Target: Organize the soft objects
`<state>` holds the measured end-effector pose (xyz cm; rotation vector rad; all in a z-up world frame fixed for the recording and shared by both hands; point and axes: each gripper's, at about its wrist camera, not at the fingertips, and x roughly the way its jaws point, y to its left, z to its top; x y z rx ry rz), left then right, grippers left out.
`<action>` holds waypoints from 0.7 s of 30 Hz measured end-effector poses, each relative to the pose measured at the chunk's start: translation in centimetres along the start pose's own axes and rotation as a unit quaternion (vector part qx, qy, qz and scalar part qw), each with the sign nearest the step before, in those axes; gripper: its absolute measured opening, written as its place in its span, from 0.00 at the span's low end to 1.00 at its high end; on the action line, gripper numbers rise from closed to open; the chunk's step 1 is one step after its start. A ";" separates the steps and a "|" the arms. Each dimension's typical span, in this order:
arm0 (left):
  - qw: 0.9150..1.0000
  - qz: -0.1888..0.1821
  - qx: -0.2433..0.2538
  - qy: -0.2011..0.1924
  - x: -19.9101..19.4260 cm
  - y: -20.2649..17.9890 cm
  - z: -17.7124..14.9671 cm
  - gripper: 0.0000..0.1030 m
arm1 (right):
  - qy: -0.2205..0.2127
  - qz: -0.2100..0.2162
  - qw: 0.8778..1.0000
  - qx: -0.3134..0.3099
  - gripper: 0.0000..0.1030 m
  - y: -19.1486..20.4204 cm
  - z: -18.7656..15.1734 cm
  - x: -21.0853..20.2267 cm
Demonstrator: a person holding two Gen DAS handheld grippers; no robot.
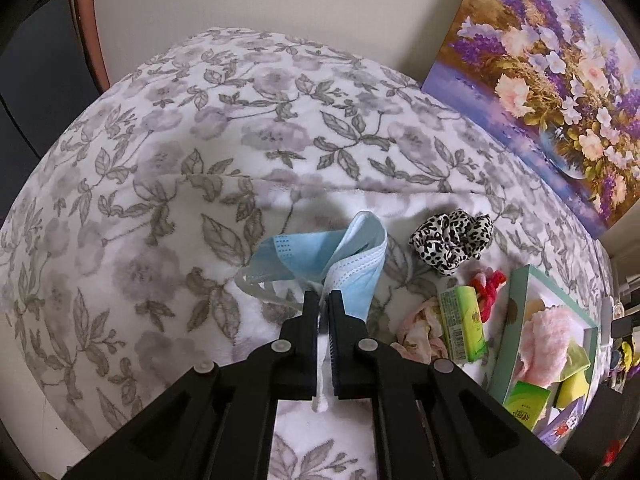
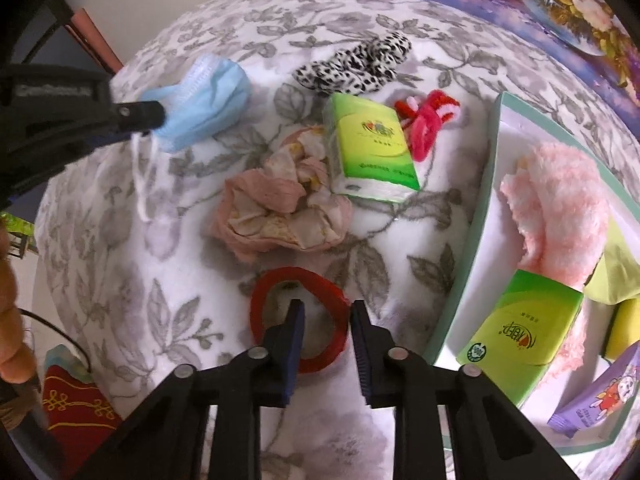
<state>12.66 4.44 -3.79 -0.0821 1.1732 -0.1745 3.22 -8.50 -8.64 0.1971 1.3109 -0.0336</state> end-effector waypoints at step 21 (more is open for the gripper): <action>0.999 -0.012 0.021 -0.048 -4.1 -2.0 0.4 0.05 | -0.085 0.035 0.994 0.056 0.12 -3.7 1.3 -5.7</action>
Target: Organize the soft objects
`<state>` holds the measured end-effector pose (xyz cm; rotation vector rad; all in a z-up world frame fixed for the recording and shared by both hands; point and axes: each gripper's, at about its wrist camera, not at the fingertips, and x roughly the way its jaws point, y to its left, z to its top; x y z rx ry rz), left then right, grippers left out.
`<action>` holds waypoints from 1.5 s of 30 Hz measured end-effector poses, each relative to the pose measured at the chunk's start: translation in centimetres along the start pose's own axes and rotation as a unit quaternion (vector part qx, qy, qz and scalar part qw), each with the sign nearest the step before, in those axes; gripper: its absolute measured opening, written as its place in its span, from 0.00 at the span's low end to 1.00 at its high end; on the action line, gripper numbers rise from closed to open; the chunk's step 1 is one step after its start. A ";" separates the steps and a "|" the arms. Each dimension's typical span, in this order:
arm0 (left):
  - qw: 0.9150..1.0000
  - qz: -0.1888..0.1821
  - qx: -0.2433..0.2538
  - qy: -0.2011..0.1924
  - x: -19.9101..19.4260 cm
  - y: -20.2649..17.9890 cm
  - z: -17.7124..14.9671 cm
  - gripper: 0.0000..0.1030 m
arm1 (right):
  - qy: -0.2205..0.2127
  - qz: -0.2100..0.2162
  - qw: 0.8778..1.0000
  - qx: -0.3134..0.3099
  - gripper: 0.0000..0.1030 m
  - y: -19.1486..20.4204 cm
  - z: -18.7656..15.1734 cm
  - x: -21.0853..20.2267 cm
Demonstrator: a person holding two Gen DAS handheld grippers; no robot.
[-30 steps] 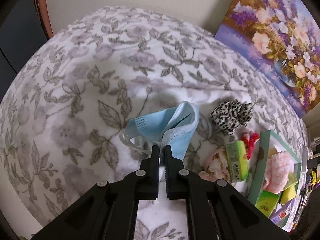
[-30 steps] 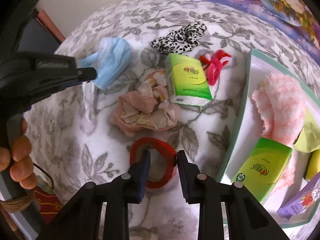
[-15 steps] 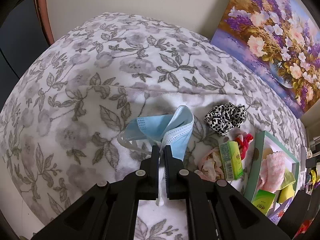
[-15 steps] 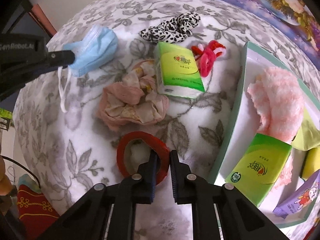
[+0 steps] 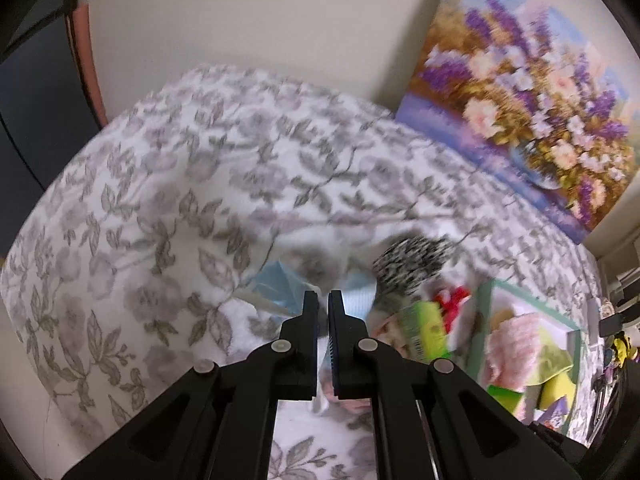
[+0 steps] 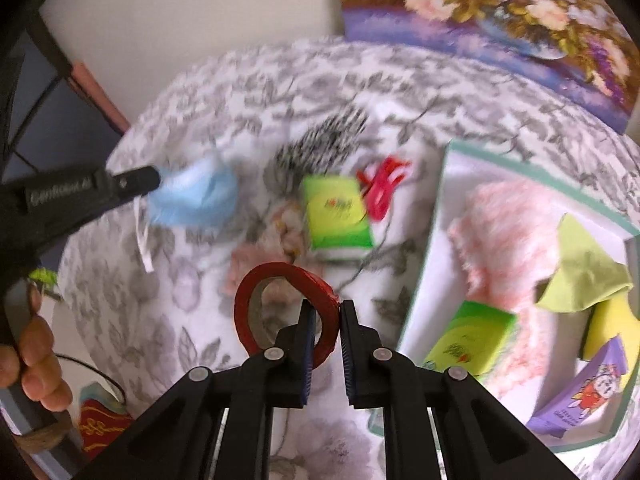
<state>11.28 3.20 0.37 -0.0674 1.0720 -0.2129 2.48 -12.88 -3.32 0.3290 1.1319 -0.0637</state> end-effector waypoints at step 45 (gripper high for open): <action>0.996 0.016 0.071 0.041 3.1 -7.6 -1.2 0.48 | -0.040 -0.021 0.990 0.133 0.13 -10.9 0.1 -4.0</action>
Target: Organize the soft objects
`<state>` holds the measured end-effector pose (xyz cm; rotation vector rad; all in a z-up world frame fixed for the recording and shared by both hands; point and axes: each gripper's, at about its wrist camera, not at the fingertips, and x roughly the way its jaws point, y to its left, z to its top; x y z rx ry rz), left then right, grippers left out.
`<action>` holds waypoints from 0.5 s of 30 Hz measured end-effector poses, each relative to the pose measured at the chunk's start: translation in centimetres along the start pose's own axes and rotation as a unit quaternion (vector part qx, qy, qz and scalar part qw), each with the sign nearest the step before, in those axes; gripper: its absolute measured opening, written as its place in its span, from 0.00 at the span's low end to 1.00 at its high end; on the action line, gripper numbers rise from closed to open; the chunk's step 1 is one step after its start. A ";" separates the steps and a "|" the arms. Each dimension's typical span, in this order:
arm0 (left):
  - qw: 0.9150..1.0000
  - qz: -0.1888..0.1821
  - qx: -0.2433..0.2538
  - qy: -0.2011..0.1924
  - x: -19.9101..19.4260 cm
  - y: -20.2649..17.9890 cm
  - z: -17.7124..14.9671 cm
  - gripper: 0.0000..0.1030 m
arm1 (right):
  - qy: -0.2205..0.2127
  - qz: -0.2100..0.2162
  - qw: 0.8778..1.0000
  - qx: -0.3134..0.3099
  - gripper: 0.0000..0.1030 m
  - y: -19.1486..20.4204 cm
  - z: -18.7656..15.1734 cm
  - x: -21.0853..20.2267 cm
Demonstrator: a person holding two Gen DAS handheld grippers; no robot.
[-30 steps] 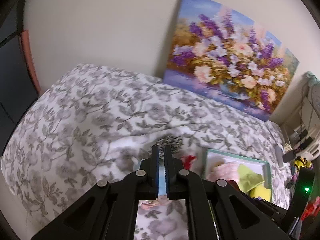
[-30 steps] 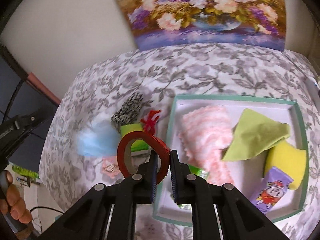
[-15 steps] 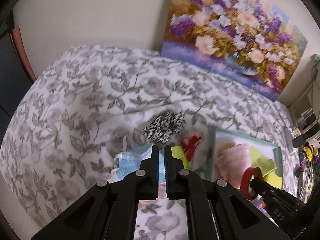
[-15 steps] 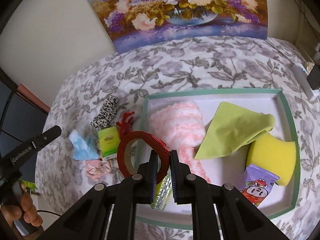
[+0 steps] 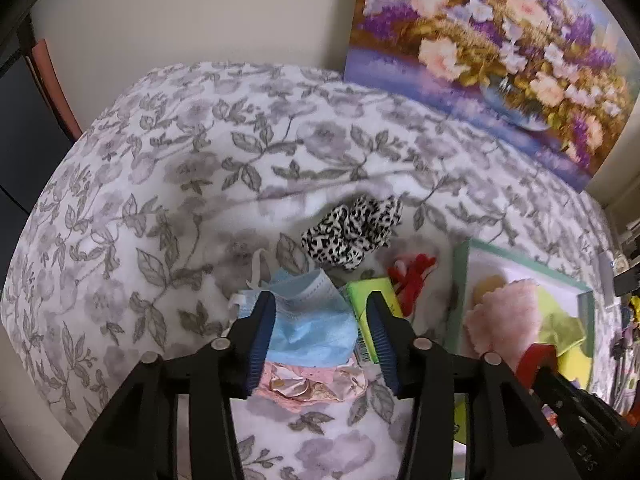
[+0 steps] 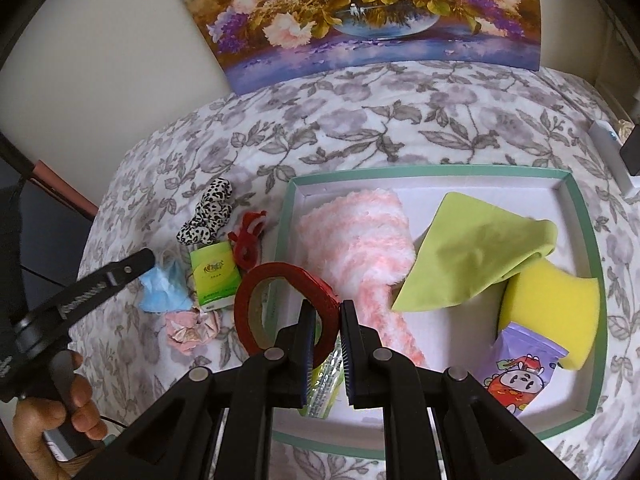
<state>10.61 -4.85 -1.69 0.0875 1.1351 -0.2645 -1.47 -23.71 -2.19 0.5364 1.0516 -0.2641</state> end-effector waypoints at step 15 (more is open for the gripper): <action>0.998 0.029 -0.011 0.047 5.0 0.5 -1.2 0.34 | 0.016 -0.004 1.000 0.002 0.13 -0.4 -0.3 1.3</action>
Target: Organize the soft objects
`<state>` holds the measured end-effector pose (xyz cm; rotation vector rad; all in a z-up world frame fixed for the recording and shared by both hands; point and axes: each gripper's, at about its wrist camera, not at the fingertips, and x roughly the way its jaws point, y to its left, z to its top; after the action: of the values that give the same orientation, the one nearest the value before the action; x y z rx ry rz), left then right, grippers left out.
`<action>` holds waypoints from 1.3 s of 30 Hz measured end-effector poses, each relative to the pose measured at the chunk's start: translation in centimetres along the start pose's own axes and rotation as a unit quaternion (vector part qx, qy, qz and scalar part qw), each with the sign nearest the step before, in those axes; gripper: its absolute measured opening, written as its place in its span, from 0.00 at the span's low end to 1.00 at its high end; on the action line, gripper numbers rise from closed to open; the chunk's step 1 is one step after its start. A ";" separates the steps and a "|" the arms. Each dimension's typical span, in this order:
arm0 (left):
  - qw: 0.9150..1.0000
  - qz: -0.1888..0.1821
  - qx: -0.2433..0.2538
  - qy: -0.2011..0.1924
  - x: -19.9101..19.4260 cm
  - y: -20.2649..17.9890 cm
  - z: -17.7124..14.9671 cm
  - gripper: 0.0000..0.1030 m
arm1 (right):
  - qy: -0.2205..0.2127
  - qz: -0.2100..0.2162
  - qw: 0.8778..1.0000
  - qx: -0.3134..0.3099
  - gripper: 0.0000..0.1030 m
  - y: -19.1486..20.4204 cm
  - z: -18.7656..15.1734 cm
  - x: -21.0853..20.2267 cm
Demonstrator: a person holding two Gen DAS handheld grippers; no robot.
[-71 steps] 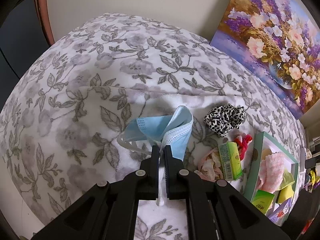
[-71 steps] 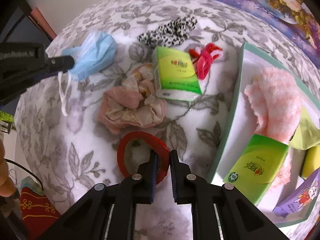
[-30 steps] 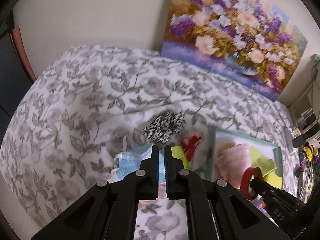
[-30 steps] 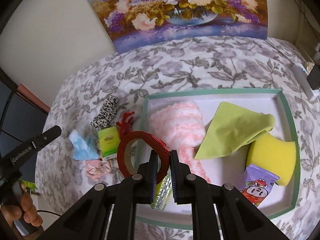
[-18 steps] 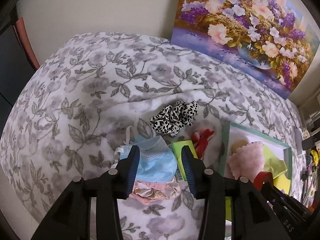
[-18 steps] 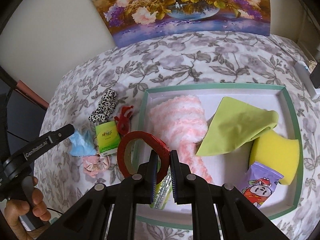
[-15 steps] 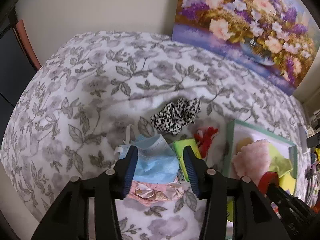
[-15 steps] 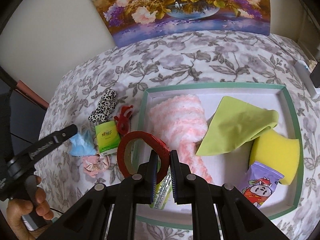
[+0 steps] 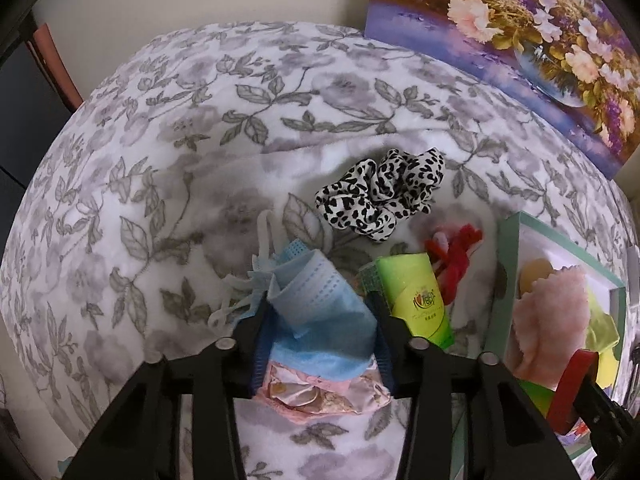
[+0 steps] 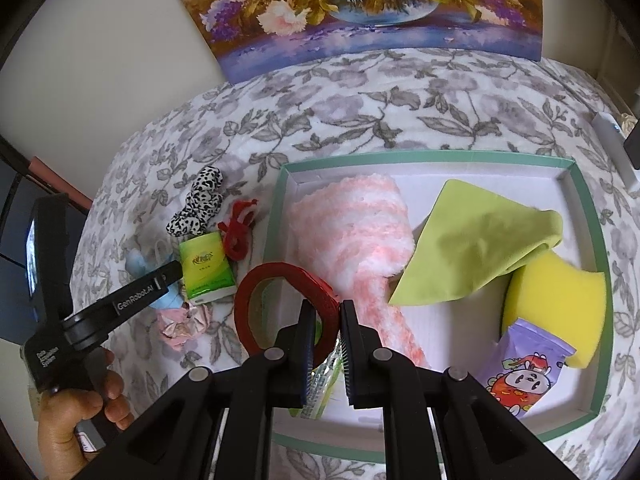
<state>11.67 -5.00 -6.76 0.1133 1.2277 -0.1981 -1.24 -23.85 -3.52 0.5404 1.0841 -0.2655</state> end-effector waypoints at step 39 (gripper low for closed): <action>0.968 -0.104 0.194 -0.117 -8.5 -16.7 -1.0 0.09 | -0.048 -0.059 0.990 0.122 0.13 -9.4 1.4 -2.6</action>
<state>4.46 -20.39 1.29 0.2920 0.9514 -0.6194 -5.70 -32.60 -3.34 0.6753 0.9971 -0.5277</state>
